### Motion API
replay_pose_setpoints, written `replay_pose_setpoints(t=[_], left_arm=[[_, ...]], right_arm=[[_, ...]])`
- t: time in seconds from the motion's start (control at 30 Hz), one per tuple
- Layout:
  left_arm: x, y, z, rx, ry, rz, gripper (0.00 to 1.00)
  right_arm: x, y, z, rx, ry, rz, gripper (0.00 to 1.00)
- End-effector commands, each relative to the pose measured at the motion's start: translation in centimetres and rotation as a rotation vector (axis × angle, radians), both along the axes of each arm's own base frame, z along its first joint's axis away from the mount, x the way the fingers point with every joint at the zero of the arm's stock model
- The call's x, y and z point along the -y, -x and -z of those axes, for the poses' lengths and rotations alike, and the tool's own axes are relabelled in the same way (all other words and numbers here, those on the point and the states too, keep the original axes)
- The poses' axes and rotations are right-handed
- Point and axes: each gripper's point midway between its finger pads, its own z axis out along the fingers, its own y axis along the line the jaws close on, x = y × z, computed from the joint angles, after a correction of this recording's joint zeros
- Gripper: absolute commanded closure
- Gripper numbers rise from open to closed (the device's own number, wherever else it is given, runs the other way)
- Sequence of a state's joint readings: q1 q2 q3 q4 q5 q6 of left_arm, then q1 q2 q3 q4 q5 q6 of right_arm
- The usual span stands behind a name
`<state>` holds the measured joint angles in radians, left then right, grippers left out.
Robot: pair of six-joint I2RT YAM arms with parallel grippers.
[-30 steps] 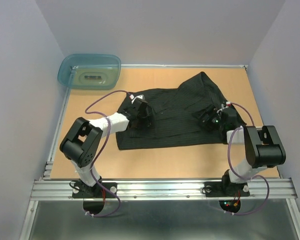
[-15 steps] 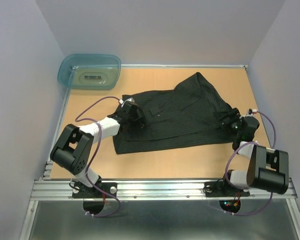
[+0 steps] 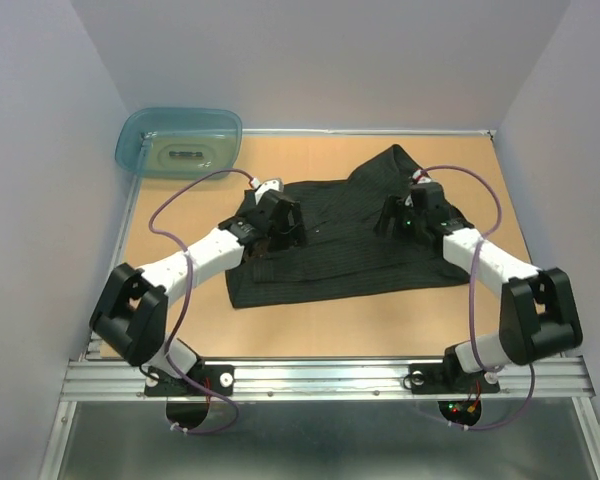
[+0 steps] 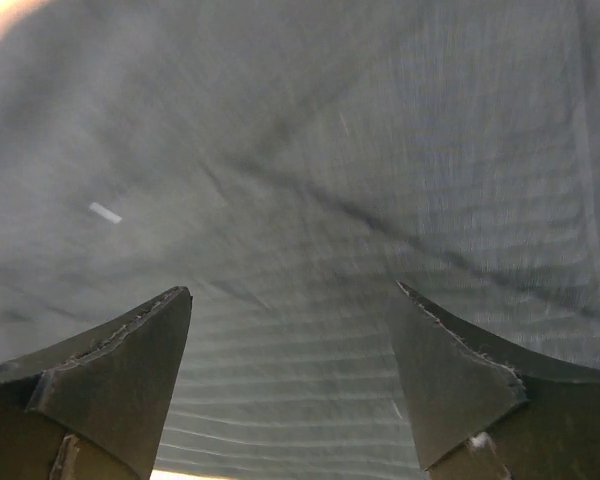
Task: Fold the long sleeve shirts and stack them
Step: Flatten the shirt out
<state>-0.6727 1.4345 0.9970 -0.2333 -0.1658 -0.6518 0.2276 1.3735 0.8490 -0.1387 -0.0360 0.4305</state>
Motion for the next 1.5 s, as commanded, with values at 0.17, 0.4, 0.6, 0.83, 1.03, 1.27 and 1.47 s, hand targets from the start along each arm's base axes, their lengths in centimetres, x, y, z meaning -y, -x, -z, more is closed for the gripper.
replay_pose_setpoints(t=[0.17,0.4,0.6,0.83,1.03,1.27,1.47], left_arm=[[-0.5,-0.4,6.0,-0.138,-0.248,0.086,0.07],[-1.2,2.9,10.0,-0.282,-0.298,0.165,0.08],[-2.7,7.0,11.4,-0.378,-0.296,0.205,0.08],[-4.1,11.8,9.8,-0.400,-0.247,0.239,0.08],[-3.6,10.9,3.7,-0.230,-0.142,0.227,0.06],[0.3,4.3,-5.1,0.034,0.000,0.128,0.09],[4.4,0.0,-0.5,-0.057,-0.015,0.071,0.25]], right_arm=[[0.2,6.0,8.6,-0.375,0.296,-0.078,0.21],[-0.5,10.4,12.0,-0.547,0.291,-0.117,0.21],[-1.0,15.7,12.5,-0.717,0.287,-0.157,0.21],[-1.4,21.4,10.1,-0.782,0.207,-0.169,0.20],[-2.8,18.7,3.8,-0.606,0.171,-0.246,0.20],[-4.2,10.6,-3.9,-0.210,0.159,-0.197,0.18],[-5.4,11.0,-1.1,-0.203,0.100,-0.239,0.18]])
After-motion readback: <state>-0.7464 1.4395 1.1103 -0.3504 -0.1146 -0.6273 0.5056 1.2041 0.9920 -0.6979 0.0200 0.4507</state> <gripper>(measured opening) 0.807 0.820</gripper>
